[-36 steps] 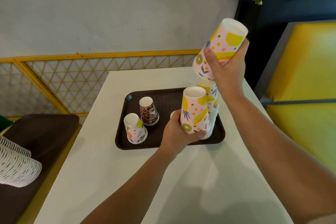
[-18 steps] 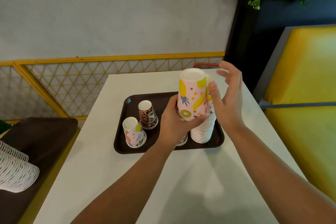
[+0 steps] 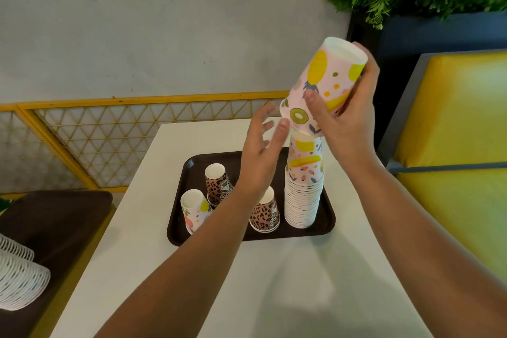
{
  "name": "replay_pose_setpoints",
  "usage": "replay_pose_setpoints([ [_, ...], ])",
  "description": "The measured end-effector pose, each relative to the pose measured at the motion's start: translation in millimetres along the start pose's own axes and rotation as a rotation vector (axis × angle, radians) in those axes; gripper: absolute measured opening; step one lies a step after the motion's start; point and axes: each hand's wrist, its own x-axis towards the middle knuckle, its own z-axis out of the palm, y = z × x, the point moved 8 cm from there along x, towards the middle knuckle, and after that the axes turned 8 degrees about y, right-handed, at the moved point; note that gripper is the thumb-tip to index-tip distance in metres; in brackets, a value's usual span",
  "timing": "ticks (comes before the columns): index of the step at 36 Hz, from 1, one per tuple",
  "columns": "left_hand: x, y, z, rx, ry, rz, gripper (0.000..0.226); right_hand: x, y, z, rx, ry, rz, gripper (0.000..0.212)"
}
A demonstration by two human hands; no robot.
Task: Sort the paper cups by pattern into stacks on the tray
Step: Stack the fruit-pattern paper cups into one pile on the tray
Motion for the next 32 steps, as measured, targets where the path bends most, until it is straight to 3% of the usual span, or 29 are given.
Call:
replay_pose_setpoints([
  [4, -4.6, -25.4, 12.7, -0.004, -0.012, -0.209, 0.083, -4.6, 23.5, 4.5, -0.075, -0.032, 0.034, 0.073],
  [9, -9.6, -50.3, 32.6, -0.024, -0.072, -0.349, 0.061, -25.9, 64.4, 11.3, -0.194, -0.088, 0.12, 0.075],
  [11, -11.7, -58.0, 39.6, -0.053, -0.094, -0.393, 0.076, -33.6, 76.3, 11.8, -0.233, -0.098, 0.144, 0.075],
  [13, -11.9, -69.2, 43.3, -0.058, -0.081, -0.409, 0.107, -41.0, 85.6, 12.2, -0.259, -0.115, 0.157, 0.076],
  [15, -11.1, -87.2, 46.9, -0.045, -0.072, -0.429, 0.116, -47.5, 92.8, 13.6, -0.275, -0.142, 0.171, 0.077],
  [24, -12.7, -86.7, 53.7, -0.079, -0.038, -0.434, 0.083, -68.2, 117.6, 13.7, -0.411, -0.221, 0.261, 0.075],
  [32, -15.8, -94.2, 55.5, -0.125, 0.028, -0.464, 0.089, -70.2, 117.2, 14.1, -0.397, -0.248, 0.29, 0.074],
])
